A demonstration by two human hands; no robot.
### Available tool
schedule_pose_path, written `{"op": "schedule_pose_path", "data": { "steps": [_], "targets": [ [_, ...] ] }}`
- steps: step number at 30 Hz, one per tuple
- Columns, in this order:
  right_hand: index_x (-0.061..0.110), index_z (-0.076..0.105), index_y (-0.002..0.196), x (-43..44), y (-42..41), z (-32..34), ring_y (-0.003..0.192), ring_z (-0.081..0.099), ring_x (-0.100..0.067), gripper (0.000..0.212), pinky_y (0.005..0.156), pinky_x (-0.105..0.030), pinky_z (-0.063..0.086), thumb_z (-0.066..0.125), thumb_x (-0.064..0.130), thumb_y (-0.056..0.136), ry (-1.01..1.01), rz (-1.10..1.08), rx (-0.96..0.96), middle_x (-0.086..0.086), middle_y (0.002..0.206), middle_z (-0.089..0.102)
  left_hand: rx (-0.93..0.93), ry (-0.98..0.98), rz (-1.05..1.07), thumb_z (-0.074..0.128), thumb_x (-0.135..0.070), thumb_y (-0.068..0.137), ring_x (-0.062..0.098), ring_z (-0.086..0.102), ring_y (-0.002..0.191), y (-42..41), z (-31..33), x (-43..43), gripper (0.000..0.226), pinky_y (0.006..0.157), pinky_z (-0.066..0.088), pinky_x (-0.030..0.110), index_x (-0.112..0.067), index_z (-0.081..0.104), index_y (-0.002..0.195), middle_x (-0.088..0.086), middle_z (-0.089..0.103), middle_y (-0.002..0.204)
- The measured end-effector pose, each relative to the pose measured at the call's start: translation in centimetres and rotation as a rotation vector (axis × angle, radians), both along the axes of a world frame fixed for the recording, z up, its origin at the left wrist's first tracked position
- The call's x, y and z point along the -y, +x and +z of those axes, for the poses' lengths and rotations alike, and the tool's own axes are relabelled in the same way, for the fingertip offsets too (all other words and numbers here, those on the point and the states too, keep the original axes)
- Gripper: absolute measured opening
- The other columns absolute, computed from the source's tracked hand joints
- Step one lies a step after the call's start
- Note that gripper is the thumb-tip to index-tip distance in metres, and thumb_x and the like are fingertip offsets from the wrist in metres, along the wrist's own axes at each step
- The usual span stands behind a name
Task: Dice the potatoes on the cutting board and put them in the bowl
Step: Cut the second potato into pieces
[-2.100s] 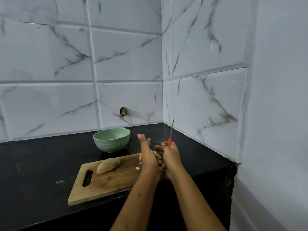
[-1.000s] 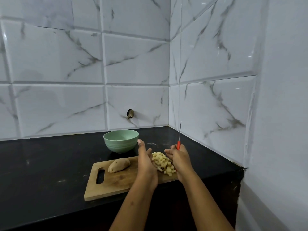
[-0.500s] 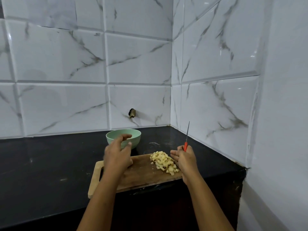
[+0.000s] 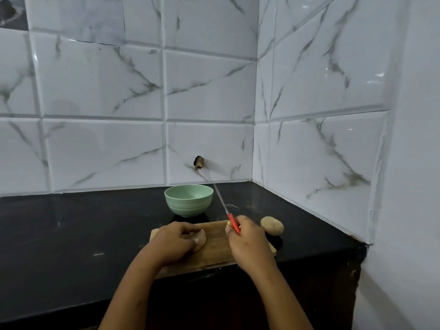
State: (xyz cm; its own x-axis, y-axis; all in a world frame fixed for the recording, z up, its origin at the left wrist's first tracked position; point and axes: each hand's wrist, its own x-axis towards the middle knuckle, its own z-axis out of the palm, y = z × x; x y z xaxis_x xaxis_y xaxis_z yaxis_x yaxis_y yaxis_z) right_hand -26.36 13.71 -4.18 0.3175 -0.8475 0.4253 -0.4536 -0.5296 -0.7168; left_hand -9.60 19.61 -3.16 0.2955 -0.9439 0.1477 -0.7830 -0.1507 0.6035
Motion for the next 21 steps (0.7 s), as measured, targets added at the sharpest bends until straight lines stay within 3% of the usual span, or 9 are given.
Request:
{"op": "schedule_pose_path", "data": {
  "steps": [3,6,8,10,13,17,21],
  "targets": [
    [0.023,0.054,0.093,-1.6,-0.1,-0.2,0.072,0.053,-0.011,0.022,0.059,-0.026,0.038,0.047,0.043,0.096,0.006,-0.006,-0.127,0.009,0.079,0.055,0.024,0.024,-0.011,0.062,-0.024,0.088,0.008,0.054,0.109,0.7,0.2,-0.5,0.038,0.107,0.036,0.035,-0.043,0.058,0.121,-0.015,0.060,0.120],
    [0.020,0.057,0.102,-2.8,0.0,-0.4,0.079,0.057,-0.011,0.033,0.063,-0.028,0.043,0.036,0.046,0.100,0.015,-0.024,-0.224,0.007,0.088,0.059,0.021,-0.004,-0.008,0.069,-0.025,0.084,0.006,0.055,0.100,0.8,0.1,-0.4,0.040,0.103,0.040,0.033,-0.043,0.060,0.119,-0.018,0.062,0.114],
    [0.018,0.054,0.115,-3.3,0.1,-0.7,0.085,0.057,-0.011,0.032,0.062,-0.024,0.042,0.033,0.038,0.102,-0.010,-0.052,-0.271,0.004,0.099,0.061,0.007,-0.053,-0.003,0.072,-0.028,0.082,0.004,0.052,0.093,0.6,-0.2,-0.2,0.041,0.097,0.043,0.028,-0.043,0.061,0.118,-0.018,0.060,0.109],
    [0.015,0.047,0.126,-3.6,0.0,-1.0,0.085,0.052,-0.011,0.032,0.054,-0.018,0.033,0.034,0.033,0.103,-0.043,-0.077,-0.280,0.001,0.109,0.060,-0.009,-0.114,0.002,0.075,-0.030,0.079,0.002,0.048,0.084,0.3,-0.6,0.1,0.041,0.078,0.041,0.013,-0.041,0.063,0.117,-0.017,0.058,0.105],
    [0.015,0.040,0.129,-4.0,0.1,-1.4,0.086,0.053,-0.012,0.030,0.051,-0.017,0.031,0.035,0.028,0.102,-0.047,-0.093,-0.292,0.000,0.112,0.059,-0.020,-0.194,0.018,0.076,-0.030,0.078,-0.001,0.047,0.084,-0.2,-1.3,0.6,0.042,0.064,0.034,0.002,-0.036,0.064,0.117,-0.016,0.059,0.111],
    [0.017,0.040,0.129,-4.3,0.2,-1.4,0.096,0.057,-0.011,0.028,0.068,-0.020,0.042,0.034,0.020,0.102,-0.059,-0.111,-0.310,0.001,0.114,0.057,-0.025,-0.203,0.019,0.073,-0.034,0.080,0.001,0.047,0.095,-0.6,-1.9,1.0,0.047,0.079,0.036,0.013,-0.036,0.058,0.124,-0.014,0.057,0.120],
    [0.023,0.036,0.139,-4.9,0.0,-0.9,0.105,0.054,-0.012,0.039,0.075,-0.021,0.041,0.038,0.017,0.101,-0.030,-0.061,-0.379,0.001,0.123,0.052,-0.026,-0.201,0.016,0.072,-0.036,0.081,0.001,0.047,0.100,-0.4,-2.3,1.3,0.044,0.086,0.038,0.018,-0.041,0.056,0.121,-0.018,0.056,0.117]
  ]
}}
